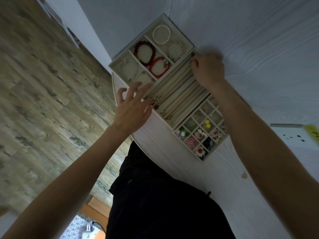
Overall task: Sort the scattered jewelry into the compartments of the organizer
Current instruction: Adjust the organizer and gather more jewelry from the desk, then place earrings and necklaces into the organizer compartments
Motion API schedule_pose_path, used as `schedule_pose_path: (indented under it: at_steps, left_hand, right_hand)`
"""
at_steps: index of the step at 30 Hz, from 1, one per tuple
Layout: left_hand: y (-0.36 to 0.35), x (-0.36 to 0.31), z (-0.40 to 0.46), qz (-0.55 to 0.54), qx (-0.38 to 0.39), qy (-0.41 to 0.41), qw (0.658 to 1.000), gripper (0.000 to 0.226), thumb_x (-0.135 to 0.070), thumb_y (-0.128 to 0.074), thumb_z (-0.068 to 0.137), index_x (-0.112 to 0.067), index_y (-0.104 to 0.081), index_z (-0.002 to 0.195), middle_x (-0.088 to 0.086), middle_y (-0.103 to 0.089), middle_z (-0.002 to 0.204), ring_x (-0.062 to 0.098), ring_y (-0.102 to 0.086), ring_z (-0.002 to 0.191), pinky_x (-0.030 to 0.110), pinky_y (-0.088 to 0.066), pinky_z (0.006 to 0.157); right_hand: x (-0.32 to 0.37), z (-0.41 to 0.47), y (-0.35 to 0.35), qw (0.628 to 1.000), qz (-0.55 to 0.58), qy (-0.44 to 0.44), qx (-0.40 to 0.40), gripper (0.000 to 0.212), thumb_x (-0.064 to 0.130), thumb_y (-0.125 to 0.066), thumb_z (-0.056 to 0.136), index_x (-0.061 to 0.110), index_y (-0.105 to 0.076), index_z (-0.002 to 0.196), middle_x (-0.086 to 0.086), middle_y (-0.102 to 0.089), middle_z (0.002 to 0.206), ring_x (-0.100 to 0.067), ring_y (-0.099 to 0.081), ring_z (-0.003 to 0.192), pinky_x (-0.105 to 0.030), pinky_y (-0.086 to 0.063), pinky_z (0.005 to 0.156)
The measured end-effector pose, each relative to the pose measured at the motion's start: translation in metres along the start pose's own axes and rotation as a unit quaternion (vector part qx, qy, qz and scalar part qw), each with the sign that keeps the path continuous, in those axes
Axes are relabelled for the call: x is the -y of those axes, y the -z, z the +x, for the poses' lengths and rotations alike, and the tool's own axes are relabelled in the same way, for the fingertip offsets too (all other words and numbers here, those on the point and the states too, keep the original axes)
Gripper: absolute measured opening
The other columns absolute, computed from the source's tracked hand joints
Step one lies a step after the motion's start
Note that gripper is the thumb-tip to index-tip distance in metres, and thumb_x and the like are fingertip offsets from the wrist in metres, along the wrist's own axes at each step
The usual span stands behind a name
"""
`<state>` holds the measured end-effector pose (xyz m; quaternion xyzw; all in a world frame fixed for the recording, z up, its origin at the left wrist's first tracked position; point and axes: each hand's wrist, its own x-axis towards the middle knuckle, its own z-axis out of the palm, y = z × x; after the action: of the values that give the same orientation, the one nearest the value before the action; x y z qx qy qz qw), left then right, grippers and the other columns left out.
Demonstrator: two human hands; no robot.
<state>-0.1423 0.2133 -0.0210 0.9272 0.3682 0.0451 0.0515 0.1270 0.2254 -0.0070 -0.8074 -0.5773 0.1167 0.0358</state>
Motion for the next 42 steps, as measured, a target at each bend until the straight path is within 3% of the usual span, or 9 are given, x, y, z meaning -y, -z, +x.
schedule_pose_path:
  at_steps: [5, 14, 18, 24, 29, 32, 36, 39, 42]
  left_hand:
    - [0.002, 0.001, -0.002, -0.001, -0.002, -0.004, 1.000, 0.030, -0.035, -0.042, 0.090, -0.023, -0.068, 0.093, 0.000, -0.047, 0.141, 0.026, -0.032, 0.129, 0.047, -0.020, 0.098]
    - [0.002, 0.001, -0.001, -0.012, 0.004, 0.001, 1.000, 0.030, -0.034, -0.042, 0.091, -0.020, -0.069, 0.093, 0.000, -0.051, 0.137, 0.024, -0.034, 0.128, 0.046, -0.020, 0.098]
    - [0.014, -0.005, -0.004, -0.048, -0.040, 0.004, 0.998, 0.025, -0.027, -0.046, 0.091, -0.017, -0.068, 0.097, 0.003, -0.058, 0.128, 0.024, -0.043, 0.121, 0.041, -0.027, 0.094]
    - [0.040, -0.053, 0.009, -0.223, -0.089, -0.059, 0.969, 0.020, -0.012, -0.052, 0.089, -0.010, -0.067, 0.103, 0.006, -0.066, 0.104, 0.022, -0.056, 0.098, 0.034, -0.044, 0.085]
    - [0.037, -0.129, 0.017, -0.287, 0.010, -0.173, 0.942, 0.028, -0.022, -0.048, 0.091, -0.012, -0.064, 0.112, 0.004, -0.067, 0.101, 0.021, -0.059, 0.093, 0.031, -0.047, 0.081]
    - [0.018, -0.174, 0.020, -0.246, 0.096, -0.233, 0.936, 0.030, -0.022, -0.056, 0.088, -0.013, -0.062, 0.116, 0.004, -0.065, 0.109, 0.026, -0.057, 0.104, 0.038, -0.045, 0.089]
    - [-0.003, -0.212, 0.020, -0.089, 0.176, -0.256, 0.946, 0.050, -0.034, -0.055, 0.090, -0.018, -0.044, 0.136, 0.003, -0.042, 0.141, 0.026, -0.033, 0.132, 0.041, -0.027, 0.103]
    - [-0.013, -0.216, 0.018, -0.060, 0.151, -0.239, 0.957, 0.052, -0.029, -0.060, 0.087, -0.018, -0.045, 0.136, 0.003, -0.043, 0.142, 0.026, -0.035, 0.132, 0.043, -0.027, 0.102]
    - [-0.019, -0.212, 0.016, -0.054, 0.102, -0.240, 0.964, 0.049, -0.024, -0.065, 0.082, -0.018, -0.054, 0.129, 0.001, -0.052, 0.135, 0.028, -0.044, 0.123, 0.045, -0.032, 0.096]
  right_hand:
    - [0.005, -0.006, 0.001, 1.000, 0.017, -0.004, 0.012, 0.039, 0.022, -0.030, 0.100, 0.003, -0.064, 0.100, -0.012, -0.063, 0.084, -0.022, -0.054, 0.070, -0.026, -0.019, 0.047]
    - [0.008, -0.009, 0.000, 0.998, 0.007, -0.053, 0.024, 0.038, 0.022, -0.030, 0.100, 0.002, -0.060, 0.088, -0.007, -0.052, 0.076, -0.024, -0.054, 0.073, -0.026, -0.024, 0.052]
    - [0.012, -0.019, 0.017, 0.989, 0.137, -0.057, 0.004, 0.034, 0.020, -0.036, 0.098, 0.008, -0.057, 0.121, -0.007, -0.059, 0.085, -0.023, -0.059, 0.081, -0.029, -0.042, 0.063]
    - [0.004, -0.112, 0.038, 0.962, 0.235, -0.069, -0.119, 0.027, 0.018, -0.044, 0.097, 0.014, -0.065, 0.113, 0.001, -0.064, 0.083, -0.011, -0.053, 0.065, -0.021, -0.039, 0.060]
    - [-0.030, -0.242, 0.009, 0.954, 0.179, -0.185, -0.152, 0.020, 0.011, -0.051, 0.093, 0.011, -0.069, 0.102, -0.008, -0.067, 0.092, -0.024, -0.055, 0.085, -0.023, -0.033, 0.071]
    - [-0.058, -0.306, -0.007, 0.928, 0.167, -0.292, -0.158, 0.021, 0.006, -0.055, 0.088, 0.013, -0.069, 0.102, -0.008, -0.066, 0.100, -0.028, -0.053, 0.094, -0.028, -0.037, 0.078]
    - [-0.095, -0.357, -0.024, 0.874, 0.155, -0.442, -0.129, 0.030, 0.008, -0.056, 0.087, 0.014, -0.062, 0.116, -0.012, -0.056, 0.117, -0.033, -0.049, 0.107, -0.034, -0.040, 0.086]
    - [-0.112, -0.368, -0.036, 0.846, 0.192, -0.485, -0.116, 0.037, 0.010, -0.055, 0.088, 0.016, -0.055, 0.125, -0.013, -0.048, 0.126, -0.033, -0.048, 0.111, -0.036, -0.041, 0.090]
    - [-0.118, -0.365, -0.045, 0.857, 0.199, -0.460, -0.117, 0.033, 0.007, -0.056, 0.085, 0.010, -0.059, 0.118, -0.016, -0.053, 0.119, -0.035, -0.053, 0.105, -0.039, -0.043, 0.087]
